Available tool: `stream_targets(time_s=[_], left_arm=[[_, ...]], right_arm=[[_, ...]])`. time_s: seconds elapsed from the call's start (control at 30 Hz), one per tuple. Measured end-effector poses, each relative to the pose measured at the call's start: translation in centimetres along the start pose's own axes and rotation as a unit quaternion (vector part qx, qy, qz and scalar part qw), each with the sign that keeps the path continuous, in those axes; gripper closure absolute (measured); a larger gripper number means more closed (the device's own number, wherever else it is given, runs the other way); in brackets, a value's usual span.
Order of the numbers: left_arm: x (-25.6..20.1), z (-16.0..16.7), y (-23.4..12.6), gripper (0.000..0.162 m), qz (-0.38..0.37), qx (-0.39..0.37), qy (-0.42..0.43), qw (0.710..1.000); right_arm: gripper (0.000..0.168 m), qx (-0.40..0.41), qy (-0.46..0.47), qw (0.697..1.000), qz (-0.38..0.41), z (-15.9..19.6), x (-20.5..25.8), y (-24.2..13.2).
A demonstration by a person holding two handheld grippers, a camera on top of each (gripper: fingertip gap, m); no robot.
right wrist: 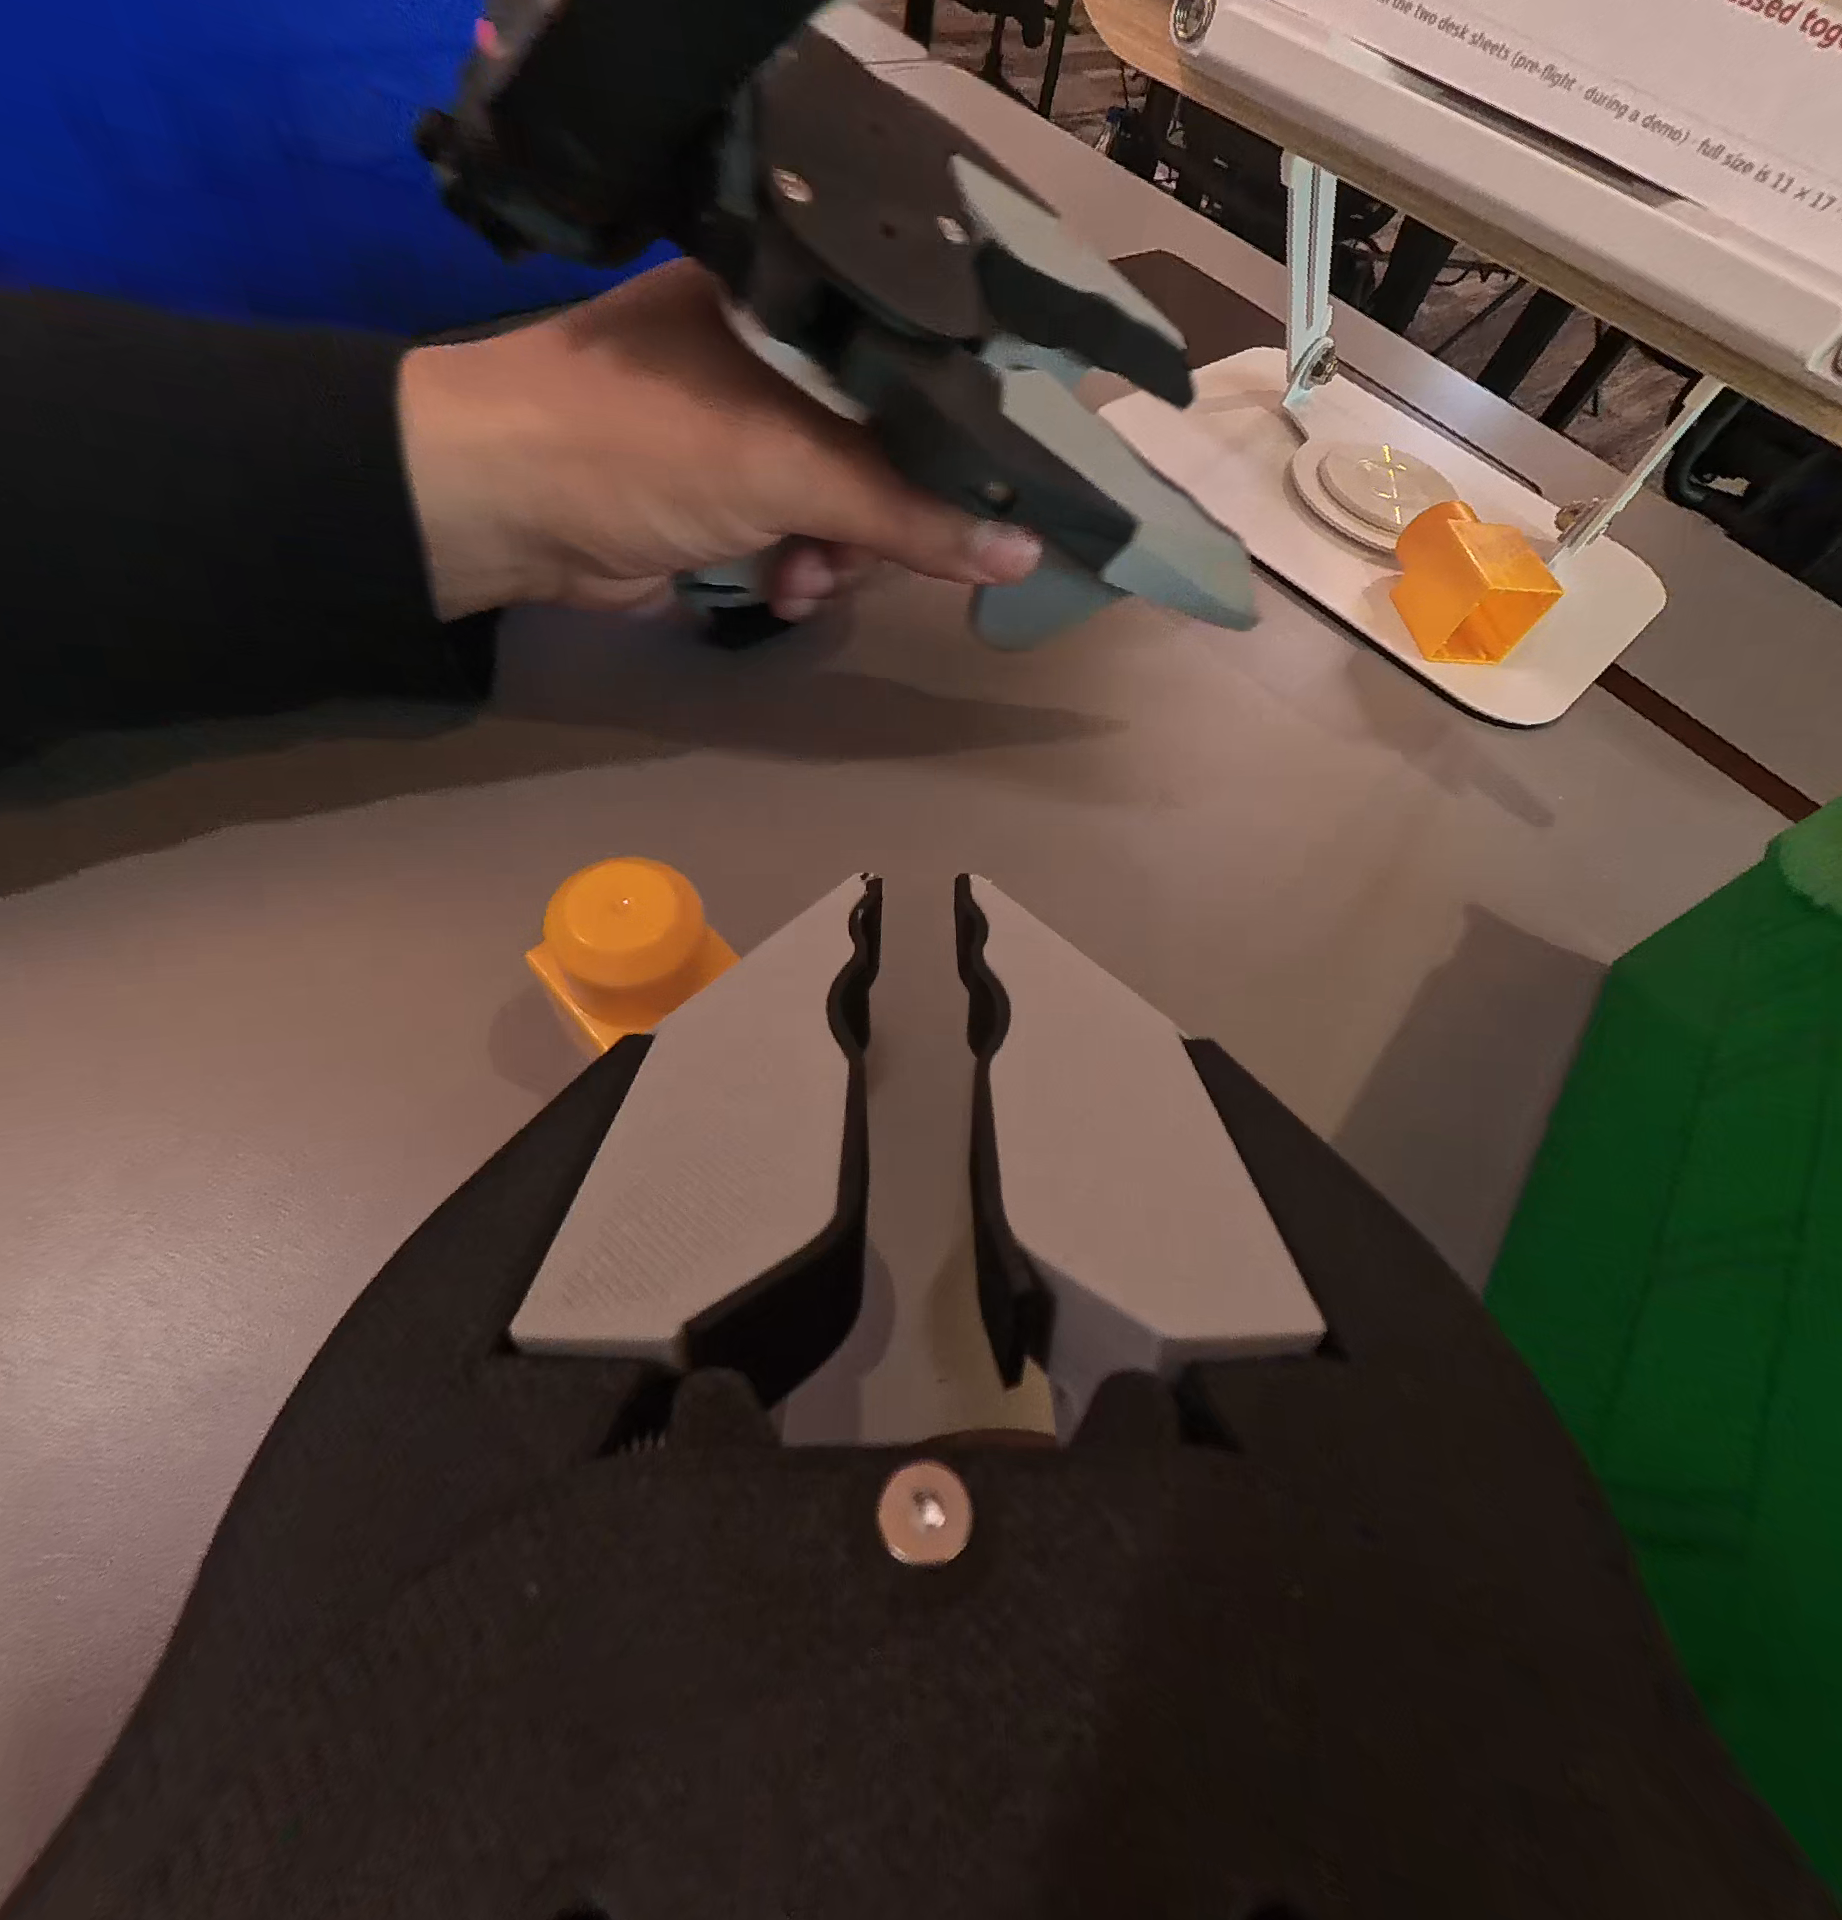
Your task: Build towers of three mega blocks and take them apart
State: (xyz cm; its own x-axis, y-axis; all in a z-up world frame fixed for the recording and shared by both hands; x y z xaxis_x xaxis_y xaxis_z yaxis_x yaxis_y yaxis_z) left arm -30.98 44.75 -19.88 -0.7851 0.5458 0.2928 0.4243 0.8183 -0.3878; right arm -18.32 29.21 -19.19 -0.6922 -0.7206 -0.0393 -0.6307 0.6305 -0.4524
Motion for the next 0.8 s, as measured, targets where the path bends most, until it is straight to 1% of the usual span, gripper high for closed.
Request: stream_targets(time_s=[0.1, 0.27, 0.4, 0.5, 0.67, 0.8], left_arm=[[-0.2, -1.0, 2.7, 0.079, -0.01, 0.019, 0.014, 1.0], [-0.3, -2.3, 6.7, 0.077, 0.002, 0.038, 0.019, 0.999], [-0.2, -3.1, 9.1, 0.077, -0.02, 0.058, 0.021, 0.998], [-0.5, -3.5, 10.4, 0.08, -0.04, 0.078, 0.033, 0.996], [-0.9, -3.2, 12.0, 0.085, -0.044, 0.13, 0.06, 0.989], [-1.2, -3.3, 12.4, 0.095, -0.029, 0.132, 0.068, 0.988]], right_arm=[[0.156, -0.001, 0.003, 1.0, -0.004, 0.0, -0.1, -0.1], [0.156, -0.01, 0.005, 1.0, -0.007, -0.4, -0.3, -0.5], [0.156, -0.015, 0.003, 1.0, -0.014, -0.6, 0.0, -0.8], [0.156, -0.018, -0.005, 1.0, -0.02, -0.7, 0.4, -0.9], [0.156, -0.021, -0.009, 0.999, -0.033, -0.9, 1.1, -1.1], [0.156, -0.024, -0.01, 0.999, -0.039, -0.9, 1.4, -1.2]])
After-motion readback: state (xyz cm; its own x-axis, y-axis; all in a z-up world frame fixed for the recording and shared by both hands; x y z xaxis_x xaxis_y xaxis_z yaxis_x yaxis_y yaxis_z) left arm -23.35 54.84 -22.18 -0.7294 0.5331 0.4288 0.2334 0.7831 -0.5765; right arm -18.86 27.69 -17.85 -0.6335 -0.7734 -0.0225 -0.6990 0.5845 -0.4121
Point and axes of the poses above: each gripper's, where its closed fingertips meet, y out along the fingers, z out of its underside, x = y × z across the jaws, the point moved 8 cm from there along -y, back along the fingers, and after that the axes turned 7 degrees about y, right-handed, at the moved point
